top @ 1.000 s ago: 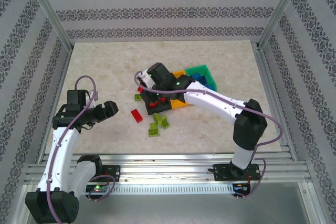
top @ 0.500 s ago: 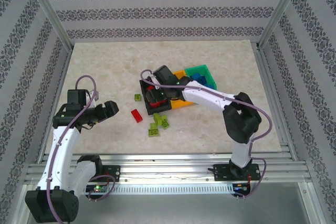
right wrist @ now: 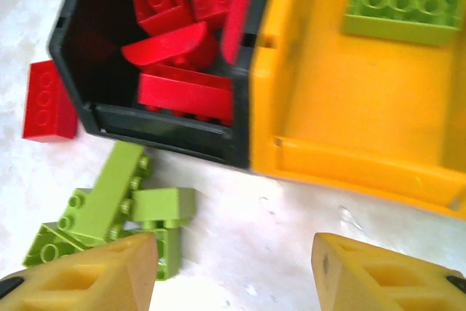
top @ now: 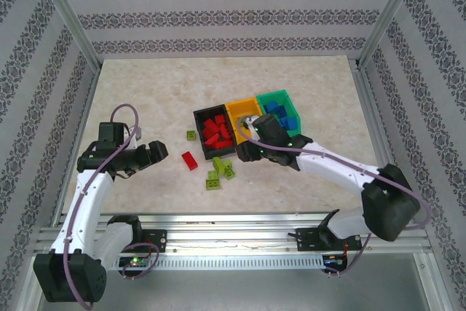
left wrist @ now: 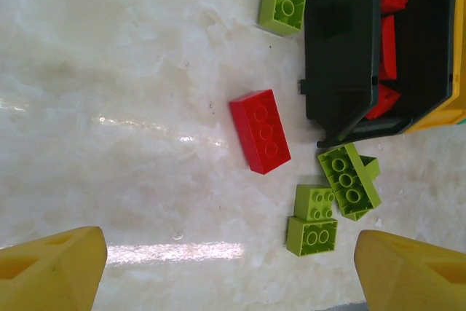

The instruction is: Sort the legos into containers by color

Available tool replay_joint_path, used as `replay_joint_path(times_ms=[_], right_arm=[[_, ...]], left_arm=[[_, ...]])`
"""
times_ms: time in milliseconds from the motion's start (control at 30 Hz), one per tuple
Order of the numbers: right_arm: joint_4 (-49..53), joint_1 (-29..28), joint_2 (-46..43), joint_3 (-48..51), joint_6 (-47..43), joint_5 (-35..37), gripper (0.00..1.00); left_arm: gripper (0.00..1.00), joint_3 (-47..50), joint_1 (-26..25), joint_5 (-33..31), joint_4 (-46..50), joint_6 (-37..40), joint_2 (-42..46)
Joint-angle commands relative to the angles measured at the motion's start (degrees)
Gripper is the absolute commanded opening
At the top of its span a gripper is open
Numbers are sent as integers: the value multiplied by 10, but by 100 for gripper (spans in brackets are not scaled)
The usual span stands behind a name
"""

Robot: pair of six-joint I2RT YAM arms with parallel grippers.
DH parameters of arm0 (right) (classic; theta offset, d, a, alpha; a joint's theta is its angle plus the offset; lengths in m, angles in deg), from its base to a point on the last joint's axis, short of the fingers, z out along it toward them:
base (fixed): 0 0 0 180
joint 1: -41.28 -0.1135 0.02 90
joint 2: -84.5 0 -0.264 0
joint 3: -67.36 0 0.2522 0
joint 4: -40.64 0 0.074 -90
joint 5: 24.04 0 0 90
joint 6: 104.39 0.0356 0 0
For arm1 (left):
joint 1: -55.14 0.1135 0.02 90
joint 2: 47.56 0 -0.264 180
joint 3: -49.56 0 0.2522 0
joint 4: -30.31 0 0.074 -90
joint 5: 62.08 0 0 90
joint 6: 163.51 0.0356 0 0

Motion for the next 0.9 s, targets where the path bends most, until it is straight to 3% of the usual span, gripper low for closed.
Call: replay_joint_path(times_ms=[0, 167, 500, 733, 867], right_arm=[[-31, 30, -46, 55, 26, 7, 59], [-45, 73, -89, 129, 30, -1, 59], [-78, 124, -192, 224, 22, 2, 61], [-106, 131, -182, 236, 22, -15, 60], [-109, 130, -185, 238, 21, -12, 60]], left_arm=[[88, 9, -15, 13, -16, -21, 4], [87, 57, -33, 44, -86, -98, 9], [86, 96, -122, -10, -176, -188, -77], [81, -9, -191, -122, -119, -190, -212], [81, -73, -224, -154, -91, -190, -292]])
